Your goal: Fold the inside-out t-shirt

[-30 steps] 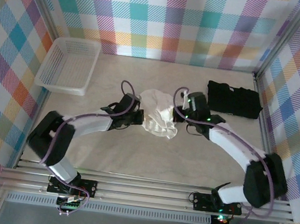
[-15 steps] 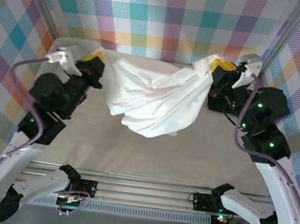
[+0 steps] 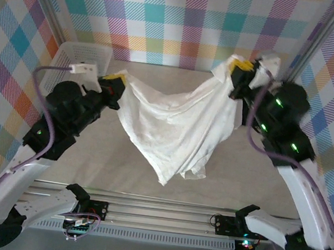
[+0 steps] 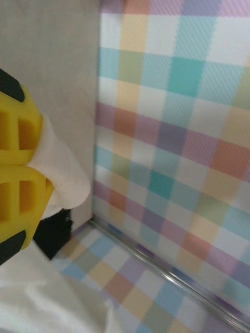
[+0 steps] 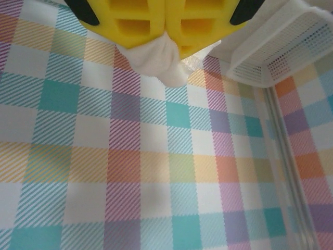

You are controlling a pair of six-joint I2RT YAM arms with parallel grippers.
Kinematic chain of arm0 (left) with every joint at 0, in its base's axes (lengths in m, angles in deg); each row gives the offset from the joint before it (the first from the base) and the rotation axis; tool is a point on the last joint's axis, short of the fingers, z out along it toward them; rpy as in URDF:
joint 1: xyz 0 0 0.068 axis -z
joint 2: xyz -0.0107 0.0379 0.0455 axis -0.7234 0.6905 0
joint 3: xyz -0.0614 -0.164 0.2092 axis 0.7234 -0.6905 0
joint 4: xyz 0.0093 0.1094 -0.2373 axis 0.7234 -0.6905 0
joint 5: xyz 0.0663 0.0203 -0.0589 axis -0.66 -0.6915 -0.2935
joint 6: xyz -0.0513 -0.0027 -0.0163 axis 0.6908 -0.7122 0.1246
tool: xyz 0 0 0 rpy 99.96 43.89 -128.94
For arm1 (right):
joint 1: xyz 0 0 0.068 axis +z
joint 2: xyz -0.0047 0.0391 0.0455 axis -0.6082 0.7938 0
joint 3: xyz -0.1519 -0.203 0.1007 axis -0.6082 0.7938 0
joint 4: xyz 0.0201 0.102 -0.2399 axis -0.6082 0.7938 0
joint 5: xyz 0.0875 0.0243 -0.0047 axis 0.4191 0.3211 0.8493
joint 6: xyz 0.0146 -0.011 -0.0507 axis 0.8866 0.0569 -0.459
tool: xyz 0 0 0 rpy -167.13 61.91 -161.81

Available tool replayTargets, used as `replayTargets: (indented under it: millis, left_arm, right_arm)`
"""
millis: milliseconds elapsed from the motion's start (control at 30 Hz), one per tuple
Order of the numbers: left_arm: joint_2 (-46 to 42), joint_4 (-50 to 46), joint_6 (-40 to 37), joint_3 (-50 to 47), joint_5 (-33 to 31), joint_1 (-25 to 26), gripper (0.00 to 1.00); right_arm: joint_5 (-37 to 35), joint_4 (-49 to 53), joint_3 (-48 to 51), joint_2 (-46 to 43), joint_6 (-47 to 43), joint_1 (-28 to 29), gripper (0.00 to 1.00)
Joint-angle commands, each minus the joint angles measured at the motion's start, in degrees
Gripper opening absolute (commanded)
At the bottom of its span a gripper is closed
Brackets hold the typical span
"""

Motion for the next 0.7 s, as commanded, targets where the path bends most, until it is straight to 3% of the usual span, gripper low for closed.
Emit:
replayTargets:
  millis: [0,67,133,300,500,667]
  left_arm:
    - [3.1,-0.9,3.6,-3.2,2.0,-0.7,0.0]
    - [4.3,0.7,4.6,-5.5,1.5,-0.9,0.0]
    - [5.6,0.7,5.4,-7.0,0.8,-1.5,0.0]
    - [6.5,2.3,7.8,-12.1,0.7,-3.7,0.0]
    - [5.3,2.4,8.4,-16.0,0.8,-4.5,0.0]
    - [4.4,4.5,8.4,-18.0,2.1,-4.6,0.0]
  right_arm:
    - [3.4,1.8,-8.4,18.5,2.6,-3.1,0.11]
    - [5.1,8.3,-16.9,28.1,4.5,-3.6,0.21]
    - [6.9,12.4,-19.9,32.6,4.7,-3.5,0.38]
    - [11.1,9.7,-2.2,25.0,6.7,-2.7,0.74]
    - [12.5,12.8,26.1,10.5,14.2,4.1,0.76]
    - [12.7,14.9,41.2,2.9,23.4,10.8,0.72]
